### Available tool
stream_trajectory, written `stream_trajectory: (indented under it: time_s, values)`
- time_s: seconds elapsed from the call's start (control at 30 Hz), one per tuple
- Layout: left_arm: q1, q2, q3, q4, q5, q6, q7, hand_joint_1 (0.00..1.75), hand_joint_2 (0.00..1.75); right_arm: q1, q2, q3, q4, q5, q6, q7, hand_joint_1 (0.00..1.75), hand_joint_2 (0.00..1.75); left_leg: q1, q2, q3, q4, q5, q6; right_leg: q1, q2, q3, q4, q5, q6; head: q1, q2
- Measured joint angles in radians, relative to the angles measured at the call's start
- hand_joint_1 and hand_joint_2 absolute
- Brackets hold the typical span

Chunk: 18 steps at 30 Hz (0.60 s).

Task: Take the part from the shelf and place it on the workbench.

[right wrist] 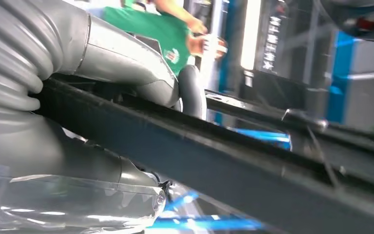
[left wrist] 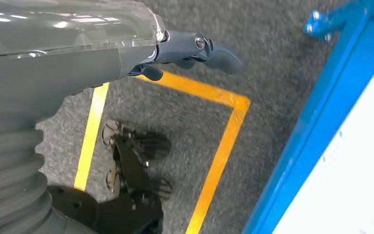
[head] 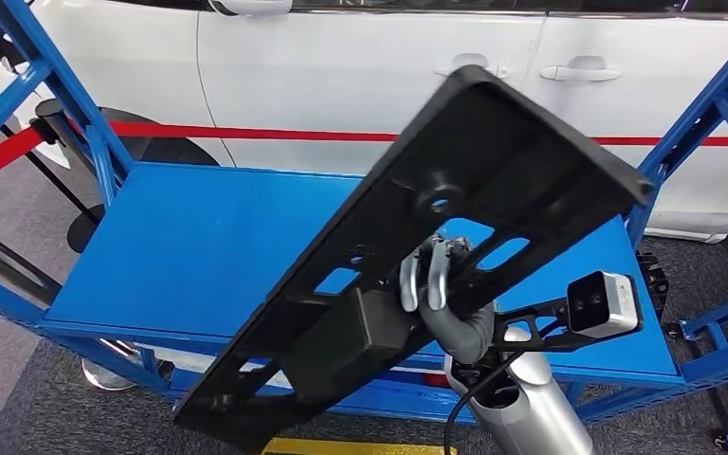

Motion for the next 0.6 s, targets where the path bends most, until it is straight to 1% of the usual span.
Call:
stream_trajectory:
  time_s: [0.03, 0.07, 0.1, 0.13, 0.2, 0.23, 0.27, 0.3, 0.33, 0.37, 0.4, 0.43, 0.47, 0.5, 0.53, 0.57, 0.6]
  values:
    - [0.0, -0.001, 0.002, 0.0, 0.0, 0.001, 0.002, 0.0, 1.75, -0.001, 0.0, 0.008, -0.002, 0.013, -0.004, 0.005, 1.75, 1.75, 0.002, 0.001, -0.002, -0.003, 0.007, 0.005, -0.002, 0.0, -0.002, 0.001, 0.0, 0.007, 0.0, 0.0]
    - [-0.001, -0.001, 0.003, 0.0, -0.001, 0.002, 0.004, 0.0, 1.75, -0.001, 0.0, 0.015, -0.005, 0.027, -0.011, 0.008, 1.75, 1.75, 0.004, 0.002, -0.006, -0.008, 0.016, 0.01, -0.003, 0.001, -0.006, 0.008, -0.009, 0.013, 0.0, 0.0]
    - [-0.002, -0.002, 0.004, 0.0, -0.003, 0.002, 0.006, 0.0, 1.75, -0.001, -0.001, 0.021, -0.01, 0.042, -0.022, 0.007, 1.75, 1.75, 0.007, 0.004, -0.011, -0.012, 0.025, 0.017, -0.003, 0.002, -0.016, 0.03, -0.034, 0.018, 0.001, 0.0]
    - [-0.003, -0.003, 0.006, 0.0, -0.005, 0.001, 0.006, 0.0, 1.75, -0.001, -0.001, 0.025, -0.014, 0.061, -0.036, 0.001, 1.75, 1.75, 0.01, 0.005, -0.019, -0.015, 0.034, 0.022, -0.005, 0.003, -0.033, 0.074, -0.072, 0.023, 0.001, 0.0]
    - [-0.004, -0.004, 0.008, -0.001, -0.014, -0.004, 0.006, 0.0, 1.75, 0.0, -0.002, 0.031, -0.026, 0.114, -0.074, -0.024, 1.75, 1.75, 0.01, 0.006, -0.04, -0.013, 0.047, 0.026, -0.01, 0.004, -0.078, 0.201, -0.155, 0.031, 0.002, 0.0]
    - [-0.004, -0.004, 0.008, -0.001, -0.02, -0.009, 0.006, 0.0, 1.75, 0.001, -0.003, 0.032, -0.034, 0.148, -0.098, -0.038, 1.75, 1.75, 0.01, 0.007, -0.051, -0.011, 0.053, 0.026, -0.013, 0.003, -0.092, 0.253, -0.178, 0.035, 0.002, 0.0]
    - [-0.003, -0.005, 0.008, -0.001, -0.028, -0.014, 0.006, 0.0, 1.75, 0.002, -0.005, 0.033, -0.045, 0.183, -0.126, -0.051, 1.75, 1.75, 0.01, 0.007, -0.062, -0.007, 0.058, 0.024, -0.015, 0.003, -0.088, 0.272, -0.181, 0.038, 0.001, 0.0]
    - [-0.003, -0.005, 0.008, -0.001, -0.035, -0.017, 0.007, 0.0, 1.75, 0.003, -0.007, 0.033, -0.059, 0.216, -0.153, -0.061, 1.75, 1.75, 0.01, 0.007, -0.072, -0.003, 0.063, 0.023, -0.017, 0.003, -0.065, 0.252, -0.165, 0.04, 0.002, 0.0]
    - [-0.004, -0.006, 0.008, -0.001, -0.043, -0.02, 0.009, 0.0, 1.75, 0.003, -0.01, 0.032, -0.074, 0.248, -0.179, -0.07, 1.75, 1.75, 0.01, 0.007, -0.081, 0.001, 0.066, 0.021, -0.019, 0.003, -0.021, 0.193, -0.138, 0.04, 0.002, 0.0]
    - [-0.004, -0.006, 0.008, -0.001, -0.051, -0.021, 0.011, 0.0, 1.75, 0.004, -0.013, 0.031, -0.092, 0.279, -0.205, -0.08, 1.75, 1.75, 0.01, 0.006, -0.088, 0.005, 0.07, 0.017, -0.021, 0.003, 0.029, 0.114, -0.118, 0.039, 0.002, 0.0]
    - [-0.004, -0.007, 0.008, -0.001, -0.056, -0.022, 0.014, 0.0, 1.75, 0.006, -0.017, 0.028, -0.109, 0.305, -0.225, -0.091, 1.75, 1.75, 0.01, 0.006, -0.093, 0.008, 0.074, 0.013, -0.019, 0.003, 0.069, 0.05, -0.101, 0.036, 0.001, 0.0]
    - [-0.005, -0.007, 0.008, -0.001, -0.062, -0.023, 0.017, 0.0, 1.75, 0.009, -0.021, 0.025, -0.128, 0.331, -0.244, -0.102, 1.75, 1.75, 0.009, 0.005, -0.096, 0.009, 0.079, 0.007, -0.017, 0.004, 0.094, 0.007, -0.093, 0.031, 0.001, 0.0]
    - [-0.006, -0.006, 0.007, -0.001, -0.068, -0.024, 0.019, 0.0, 1.75, 0.014, -0.027, 0.02, -0.147, 0.352, -0.258, -0.115, 1.75, 1.75, 0.008, 0.004, -0.097, 0.009, 0.084, 0.0, -0.014, 0.005, 0.102, -0.012, -0.091, 0.025, 0.001, 0.0]
    - [-0.006, -0.006, 0.007, -0.001, -0.073, -0.024, 0.022, 0.0, 1.75, 0.019, -0.035, 0.014, -0.164, 0.369, -0.267, -0.127, 1.75, 1.75, 0.008, 0.004, -0.098, 0.007, 0.091, -0.006, -0.011, 0.006, 0.098, -0.011, -0.084, 0.02, 0.001, 0.0]
    - [-0.006, -0.006, 0.007, -0.001, -0.077, -0.022, 0.023, 0.0, 1.75, 0.024, -0.043, 0.009, -0.18, 0.382, -0.274, -0.138, 1.75, 1.75, 0.008, 0.004, -0.099, 0.005, 0.095, -0.013, -0.012, 0.006, 0.093, -0.014, -0.079, 0.013, 0.001, 0.0]
    - [-0.006, -0.006, 0.007, -0.001, -0.079, -0.02, 0.024, 0.0, 1.75, 0.029, -0.052, 0.006, -0.193, 0.391, -0.277, -0.147, 1.75, 1.75, 0.008, 0.004, -0.103, 0.009, 0.091, -0.018, -0.014, 0.006, 0.088, -0.017, -0.072, 0.004, 0.001, 0.0]
    - [-0.006, -0.007, 0.006, -0.001, -0.081, -0.018, 0.025, 0.0, 1.75, 0.033, -0.059, 0.004, -0.203, 0.395, -0.279, -0.154, 1.75, 1.75, 0.008, 0.004, -0.112, 0.023, 0.071, -0.021, -0.017, 0.006, 0.079, -0.019, -0.062, -0.005, 0.0, 0.0]
